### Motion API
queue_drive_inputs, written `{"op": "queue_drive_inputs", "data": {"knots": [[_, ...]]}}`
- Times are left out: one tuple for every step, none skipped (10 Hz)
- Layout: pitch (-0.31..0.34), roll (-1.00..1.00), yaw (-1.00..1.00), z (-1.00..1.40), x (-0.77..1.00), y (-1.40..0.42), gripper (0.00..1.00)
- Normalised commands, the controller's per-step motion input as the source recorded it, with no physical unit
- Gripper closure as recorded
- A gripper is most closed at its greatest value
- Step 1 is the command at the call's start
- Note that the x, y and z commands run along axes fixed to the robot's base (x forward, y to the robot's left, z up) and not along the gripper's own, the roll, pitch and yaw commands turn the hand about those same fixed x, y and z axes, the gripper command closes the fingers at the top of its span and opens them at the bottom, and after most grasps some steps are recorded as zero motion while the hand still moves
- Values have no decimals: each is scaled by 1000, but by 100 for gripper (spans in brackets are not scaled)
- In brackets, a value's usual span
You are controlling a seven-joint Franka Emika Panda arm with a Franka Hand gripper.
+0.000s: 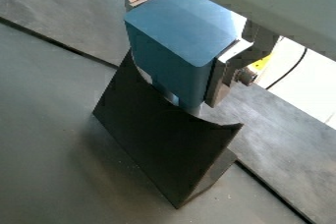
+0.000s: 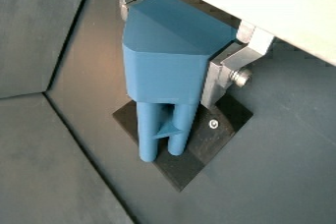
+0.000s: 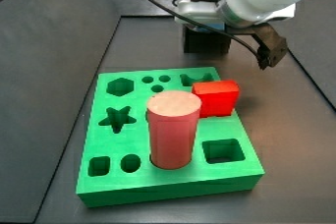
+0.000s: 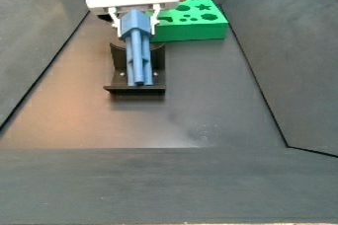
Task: Pick up the 3 prong object. Move up. Place the 3 prong object on the fixture. Regrasp the 3 prong object. Move to above the board. Insert the 3 prong object.
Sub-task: Move to above the board.
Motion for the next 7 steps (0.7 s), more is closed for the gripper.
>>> {"op": "queue_drive_inputs", "data": {"knots": [[250, -16, 120, 1000, -105, -26, 100], [223, -27, 136, 1000, -101, -24, 100], [141, -46, 181, 1000, -90, -20, 100], [108, -48, 196, 1000, -87, -21, 100], [32, -36, 188, 1000, -78, -19, 100], [3, -32, 176, 1000, -73, -20, 100], [-36, -26, 141, 1000, -68, -19, 100]]}}
